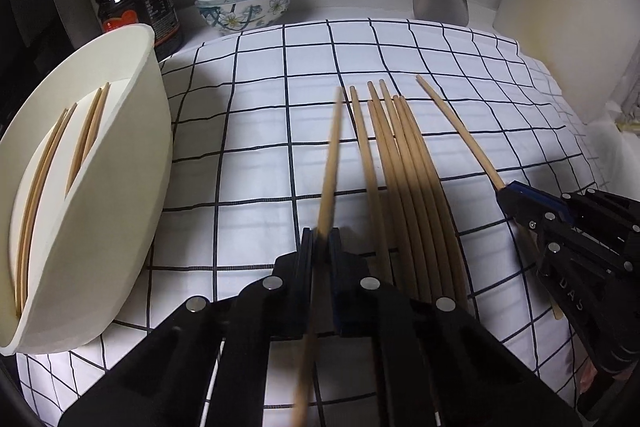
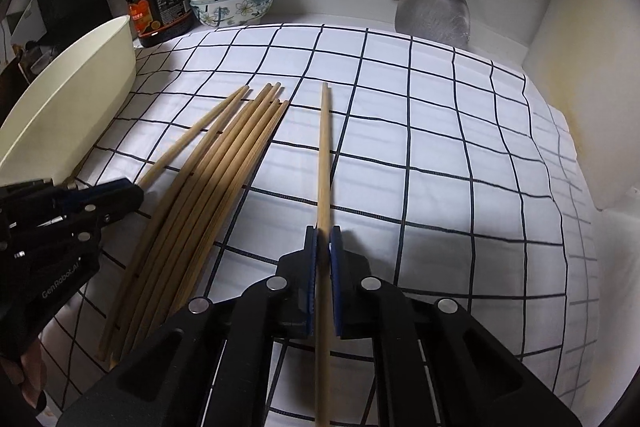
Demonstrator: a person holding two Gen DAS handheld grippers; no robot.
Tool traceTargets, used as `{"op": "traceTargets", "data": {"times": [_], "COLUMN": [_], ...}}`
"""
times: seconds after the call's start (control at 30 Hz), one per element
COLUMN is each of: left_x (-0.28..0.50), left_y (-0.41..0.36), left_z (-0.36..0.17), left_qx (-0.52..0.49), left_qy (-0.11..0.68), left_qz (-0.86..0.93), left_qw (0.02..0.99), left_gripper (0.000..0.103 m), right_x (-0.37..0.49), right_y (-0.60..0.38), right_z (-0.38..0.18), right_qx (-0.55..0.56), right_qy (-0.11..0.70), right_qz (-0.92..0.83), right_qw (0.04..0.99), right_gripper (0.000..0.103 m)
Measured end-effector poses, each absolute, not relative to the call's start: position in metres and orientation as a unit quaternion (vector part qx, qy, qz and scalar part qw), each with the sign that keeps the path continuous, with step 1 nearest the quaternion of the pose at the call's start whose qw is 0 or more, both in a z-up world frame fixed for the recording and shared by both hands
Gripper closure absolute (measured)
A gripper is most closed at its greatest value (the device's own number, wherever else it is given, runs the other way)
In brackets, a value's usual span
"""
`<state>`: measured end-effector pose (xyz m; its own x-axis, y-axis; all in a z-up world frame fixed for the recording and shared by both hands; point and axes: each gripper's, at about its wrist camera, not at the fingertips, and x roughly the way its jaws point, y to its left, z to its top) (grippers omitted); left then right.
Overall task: Organize utensils
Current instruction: 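Close the right gripper on a chopstick while the left gripper grasps another, then lift both held chopsticks and carry them toward the white bowl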
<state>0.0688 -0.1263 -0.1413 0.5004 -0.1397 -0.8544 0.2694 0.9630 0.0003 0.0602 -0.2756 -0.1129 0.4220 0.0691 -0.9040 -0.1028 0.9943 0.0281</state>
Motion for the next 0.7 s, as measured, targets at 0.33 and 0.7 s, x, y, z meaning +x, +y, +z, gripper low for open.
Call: {"op": "traceTargets", "data": {"times": [0.33, 0.7], "left_x": [0.063, 0.052], "left_y": [-0.115, -0.099], "left_z": [-0.129, -0.073], "left_qx": [0.057, 0.043], "left_qy": [0.506, 0.481], "left_qz": [-0.126, -0.157], "left_qw": [0.851, 0.861], "left_gripper": [0.096, 0.096], "right_x": [0.044, 0.038], "right_y": [-0.289, -0.279], "right_z": [-0.095, -0.043], "right_qx": [0.077, 0.104], "right_qy": [0.541, 0.514], "right_qz": [0.035, 0.02], "right_qw": [0.837, 0.851], "right_gripper": [0.097, 0.097]}}
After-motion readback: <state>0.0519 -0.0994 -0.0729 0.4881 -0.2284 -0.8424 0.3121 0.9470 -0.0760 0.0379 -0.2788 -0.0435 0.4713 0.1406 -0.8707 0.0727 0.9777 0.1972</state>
